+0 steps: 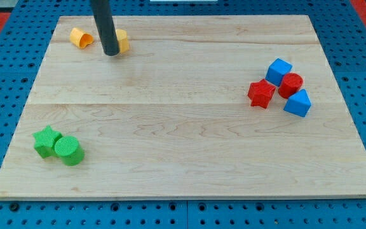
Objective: Keep the green star to the right of the yellow hexagon
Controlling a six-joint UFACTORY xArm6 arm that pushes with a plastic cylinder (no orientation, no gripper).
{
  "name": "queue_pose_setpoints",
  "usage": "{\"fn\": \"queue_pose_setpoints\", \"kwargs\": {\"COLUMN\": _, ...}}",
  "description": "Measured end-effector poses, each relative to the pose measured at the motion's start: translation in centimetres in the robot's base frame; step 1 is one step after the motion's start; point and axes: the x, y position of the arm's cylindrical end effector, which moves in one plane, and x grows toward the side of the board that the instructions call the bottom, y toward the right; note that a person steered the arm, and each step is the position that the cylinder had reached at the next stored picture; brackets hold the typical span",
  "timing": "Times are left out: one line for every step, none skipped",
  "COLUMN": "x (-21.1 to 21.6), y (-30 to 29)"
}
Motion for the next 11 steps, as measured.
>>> {"fn": "queue_pose_setpoints", "kwargs": {"x": 9.9, "y": 5.7}}
{"fn": "queue_pose_setpoints", "kwargs": {"x": 19.0, "y": 6.9}}
{"fn": "queue_pose_setpoints", "kwargs": {"x": 24.9, "y": 5.5}}
{"fn": "queue_pose_setpoints", "kwargs": {"x": 27.6, "y": -0.2}}
{"fn": "queue_pose_setpoints", "kwargs": {"x": 28.1, "y": -6.8}}
{"fn": "queue_pose_setpoints", "kwargs": {"x": 25.8, "y": -12.1}}
{"fn": "queue_pose_setpoints", "kwargs": {"x": 22.9, "y": -13.4}}
{"fn": "queue_pose_setpoints", "kwargs": {"x": 21.4, "y": -9.4}}
{"fn": "queue_pose_setpoints", "kwargs": {"x": 23.6, "y": -8.7}}
{"fn": "queue_pose_setpoints", "kwargs": {"x": 24.4, "y": -7.1}}
{"fn": "queue_pose_setpoints", "kwargs": {"x": 21.3, "y": -7.4}}
